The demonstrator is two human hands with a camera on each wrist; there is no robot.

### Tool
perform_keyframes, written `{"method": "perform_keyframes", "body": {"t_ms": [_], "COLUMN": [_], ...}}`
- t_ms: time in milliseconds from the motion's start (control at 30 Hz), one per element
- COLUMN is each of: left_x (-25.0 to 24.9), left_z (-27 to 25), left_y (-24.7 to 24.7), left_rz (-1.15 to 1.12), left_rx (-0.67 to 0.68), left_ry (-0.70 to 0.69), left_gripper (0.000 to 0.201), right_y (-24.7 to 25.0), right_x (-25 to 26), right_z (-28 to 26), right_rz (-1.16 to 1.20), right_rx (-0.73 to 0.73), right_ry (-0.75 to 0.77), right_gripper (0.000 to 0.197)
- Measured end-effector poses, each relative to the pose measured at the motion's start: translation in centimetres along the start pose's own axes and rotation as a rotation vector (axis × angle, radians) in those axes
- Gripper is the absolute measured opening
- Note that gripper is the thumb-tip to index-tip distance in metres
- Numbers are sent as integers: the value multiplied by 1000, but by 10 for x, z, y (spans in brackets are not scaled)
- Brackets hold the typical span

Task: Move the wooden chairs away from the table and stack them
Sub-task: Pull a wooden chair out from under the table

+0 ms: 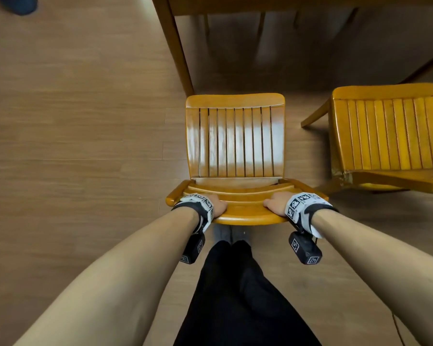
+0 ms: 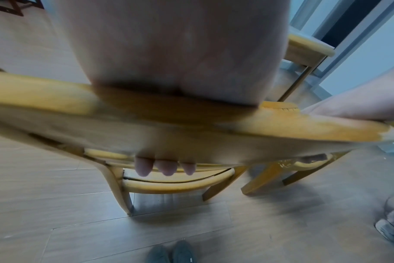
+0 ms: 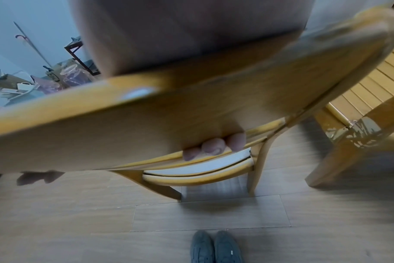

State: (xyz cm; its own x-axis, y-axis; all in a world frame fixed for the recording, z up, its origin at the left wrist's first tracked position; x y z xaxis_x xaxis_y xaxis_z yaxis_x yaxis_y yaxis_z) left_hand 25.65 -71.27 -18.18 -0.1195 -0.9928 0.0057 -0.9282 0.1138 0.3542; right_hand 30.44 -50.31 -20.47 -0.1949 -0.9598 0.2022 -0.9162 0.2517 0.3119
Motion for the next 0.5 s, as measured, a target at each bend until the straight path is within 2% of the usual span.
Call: {"method": "perform_keyframes", "body": {"t_ms": [100, 233, 367, 500], "left_x": [-2, -1, 1, 23], "left_z": [-10, -41, -79, -131], "left_y": [3, 21, 77, 153], "left_rz": [-35, -54, -220, -367], "left_rx": [-41, -81, -164, -306], "left_ry": [-19, -35, -61, -69], "left_gripper": [53, 47, 36, 26], "right_y": [5, 29, 74, 143], "right_x": [0, 13, 36, 75], "right_z": [-7, -43, -80, -111], "right_rz": [28, 113, 264, 475], "right_rx": [-58, -132, -205, -260], "right_ry": [-5, 15, 65, 136], "right_gripper": [53, 43, 30, 22]}}
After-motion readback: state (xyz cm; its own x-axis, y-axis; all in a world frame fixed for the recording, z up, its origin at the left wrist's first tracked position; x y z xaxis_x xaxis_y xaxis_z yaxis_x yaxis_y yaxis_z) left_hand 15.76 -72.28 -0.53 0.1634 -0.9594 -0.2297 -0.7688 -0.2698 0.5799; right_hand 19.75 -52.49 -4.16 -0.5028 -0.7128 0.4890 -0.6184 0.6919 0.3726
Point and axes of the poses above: each hand's wrist, its own z-axis towards the middle knuckle, its own y-axis out of the back of the hand, x = y × z, the point moved 10 cm from there along z, towards the middle knuckle, and after that the axes turned 6 degrees about y, right-handed, at the moved point
